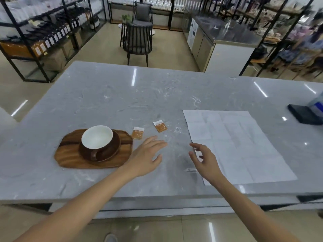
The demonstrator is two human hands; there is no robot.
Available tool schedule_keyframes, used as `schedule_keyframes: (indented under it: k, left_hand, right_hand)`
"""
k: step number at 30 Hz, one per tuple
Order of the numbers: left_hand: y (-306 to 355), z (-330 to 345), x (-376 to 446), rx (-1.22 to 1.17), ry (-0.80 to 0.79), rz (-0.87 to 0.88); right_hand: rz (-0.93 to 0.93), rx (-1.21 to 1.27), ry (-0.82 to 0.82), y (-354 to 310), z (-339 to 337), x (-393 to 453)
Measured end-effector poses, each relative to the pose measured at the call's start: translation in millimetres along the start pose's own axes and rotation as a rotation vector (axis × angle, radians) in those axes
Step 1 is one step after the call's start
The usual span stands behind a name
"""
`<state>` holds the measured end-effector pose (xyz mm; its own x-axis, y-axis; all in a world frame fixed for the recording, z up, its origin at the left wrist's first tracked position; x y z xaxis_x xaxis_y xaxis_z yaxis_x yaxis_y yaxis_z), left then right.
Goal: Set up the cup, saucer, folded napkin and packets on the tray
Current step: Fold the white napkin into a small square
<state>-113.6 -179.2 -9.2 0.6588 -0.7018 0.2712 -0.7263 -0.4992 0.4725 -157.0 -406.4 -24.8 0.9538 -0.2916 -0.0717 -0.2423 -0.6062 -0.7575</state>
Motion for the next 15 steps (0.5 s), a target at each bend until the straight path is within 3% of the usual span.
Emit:
schedule_keyframes:
  k: [6, 10, 13, 15]
  left_hand:
    - [74, 90, 44, -0.075, -0.154, 0.04]
    - [119, 149, 58, -0.08, -0.284, 0.03]
    - [133, 182, 56, 0.068, -0.412, 0.019]
    - [134, 190, 51, 0.168, -0.415, 0.006]
  right_hand:
    - [-0.056, -0.269, 0.105, 76, -74, 9]
    - [0.002, -0.387, 0.153, 130, -119, 11]
    - [0.048, -0.435, 0.107, 167, -140, 7]
    - [0.047, -0.467, 0.036, 186, -144, 0]
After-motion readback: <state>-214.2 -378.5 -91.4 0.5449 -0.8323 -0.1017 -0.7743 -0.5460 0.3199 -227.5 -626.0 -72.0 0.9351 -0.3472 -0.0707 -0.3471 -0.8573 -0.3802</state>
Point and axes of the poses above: each hand's wrist, its own x-axis towards the middle knuckle, its own z-axis out of the palm, y = z × x, the point moved 9 cm from there along x, towards the middle knuckle, and after that the axes turned 13 degrees about z, right-handed, at the moved point
